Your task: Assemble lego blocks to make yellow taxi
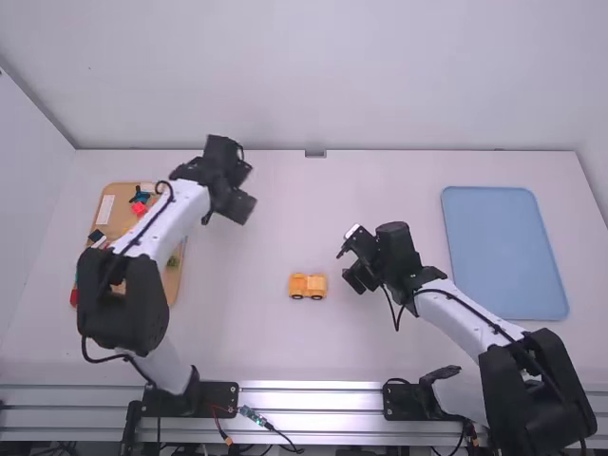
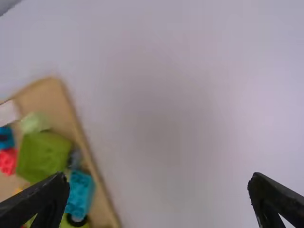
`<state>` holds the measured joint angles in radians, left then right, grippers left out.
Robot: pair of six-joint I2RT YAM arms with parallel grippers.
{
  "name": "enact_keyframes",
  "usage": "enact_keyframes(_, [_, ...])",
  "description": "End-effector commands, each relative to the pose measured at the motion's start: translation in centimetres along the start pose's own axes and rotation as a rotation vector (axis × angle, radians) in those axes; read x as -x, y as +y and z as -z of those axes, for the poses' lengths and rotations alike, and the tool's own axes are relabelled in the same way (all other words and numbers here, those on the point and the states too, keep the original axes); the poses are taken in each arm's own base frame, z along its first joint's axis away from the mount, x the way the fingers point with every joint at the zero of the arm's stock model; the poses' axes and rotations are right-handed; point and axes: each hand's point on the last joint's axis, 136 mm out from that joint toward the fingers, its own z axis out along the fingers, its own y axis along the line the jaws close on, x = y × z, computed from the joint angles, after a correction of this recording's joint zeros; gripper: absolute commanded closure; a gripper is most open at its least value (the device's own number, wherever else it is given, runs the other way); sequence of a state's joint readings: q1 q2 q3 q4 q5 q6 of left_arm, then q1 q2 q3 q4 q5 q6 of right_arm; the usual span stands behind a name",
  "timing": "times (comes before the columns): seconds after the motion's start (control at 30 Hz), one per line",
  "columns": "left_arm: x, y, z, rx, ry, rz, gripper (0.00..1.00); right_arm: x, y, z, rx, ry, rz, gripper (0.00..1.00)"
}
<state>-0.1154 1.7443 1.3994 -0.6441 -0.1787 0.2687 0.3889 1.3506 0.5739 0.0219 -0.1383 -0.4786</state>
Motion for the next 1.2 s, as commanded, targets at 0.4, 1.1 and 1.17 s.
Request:
enact_keyframes(0.4, [-4.5, 17.7, 3.6, -0.125, -0.101, 0.755, 0.01, 3.1, -1.5, 0.4, -0.06, -0.108, 0.02, 0.01])
enact_keyframes(1.1, [-8.8, 22.1, -5.9, -0.142, 0.255, 0.566, 0.01, 4.6, -2.6, 0.9, -0.09, -0.149, 0.047, 0.01])
enact_keyframes(1.17, [-9.0, 21.5, -6.4, -0.17, 0.264, 0.46, 0.01, 4.5, -2.8, 0.9, -0.095, -0.146, 0.055, 0.01])
